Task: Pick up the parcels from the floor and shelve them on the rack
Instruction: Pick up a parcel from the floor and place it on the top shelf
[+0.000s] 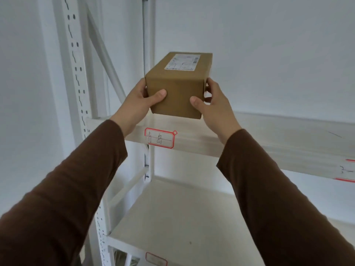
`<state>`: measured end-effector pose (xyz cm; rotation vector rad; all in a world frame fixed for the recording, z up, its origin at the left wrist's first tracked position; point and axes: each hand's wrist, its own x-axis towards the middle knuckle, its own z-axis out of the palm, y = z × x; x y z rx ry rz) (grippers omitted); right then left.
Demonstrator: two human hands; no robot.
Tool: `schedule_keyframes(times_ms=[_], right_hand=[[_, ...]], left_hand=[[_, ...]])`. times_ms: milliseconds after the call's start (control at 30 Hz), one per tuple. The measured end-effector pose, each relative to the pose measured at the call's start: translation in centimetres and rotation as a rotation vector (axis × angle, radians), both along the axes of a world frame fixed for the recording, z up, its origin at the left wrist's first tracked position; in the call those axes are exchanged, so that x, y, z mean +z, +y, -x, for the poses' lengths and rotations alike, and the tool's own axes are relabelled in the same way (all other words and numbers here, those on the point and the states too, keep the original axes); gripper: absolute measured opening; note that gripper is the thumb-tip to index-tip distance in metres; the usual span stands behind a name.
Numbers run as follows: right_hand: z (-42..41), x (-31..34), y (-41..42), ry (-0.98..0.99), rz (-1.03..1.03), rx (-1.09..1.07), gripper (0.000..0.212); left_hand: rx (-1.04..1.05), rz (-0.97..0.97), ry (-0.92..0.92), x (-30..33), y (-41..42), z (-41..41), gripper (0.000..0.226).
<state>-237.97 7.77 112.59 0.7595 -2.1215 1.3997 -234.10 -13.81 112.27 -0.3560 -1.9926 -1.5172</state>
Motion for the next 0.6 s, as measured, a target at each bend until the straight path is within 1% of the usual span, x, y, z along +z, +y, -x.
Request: schedule_keyframes(times_ms=[100, 200, 267, 333, 467, 533, 600], right_hand=[[1.6, 0.2, -0.9, -0.058, -0.014, -0.022, 0.065], [2.8, -0.1, -1.3, -0.115, -0.070, -0.073, 0.062], [3.4, -0.3, -1.3, -0.155, -0.097, -0.095, 0.061], [3.6, -0.5, -1.3, -0.187, -0.118, -0.117, 0.063], [3.6, -0.9, -1.2, -0.218, -0.122, -0.139, 0.075], [3.6, -1.0, -1.3, -0.225, -0.123, -0.154, 0.077], [3.3, -0.8, -1.4, -0.232, -0.140, -0.170, 0.073]], left_hand=[[-0.020, 0.031, -0.068, 0.4, -1.5, 2.9, 0.064], [-0.026, 0.076, -0.128, 0.2, -2.2, 4.6, 0.073], [-0.031, 0.097, -0.164, 0.0, -2.3, 5.4, 0.073], [-0.027, 0.114, -0.184, -0.3, -2.3, 5.8, 0.068], [-0.032, 0.121, -0.213, -0.8, -2.1, 6.1, 0.058], [-0.034, 0.126, -0.213, -0.7, -2.0, 6.0, 0.054], [-0.028, 0.137, -0.211, -0.7, -1.9, 5.9, 0.054]])
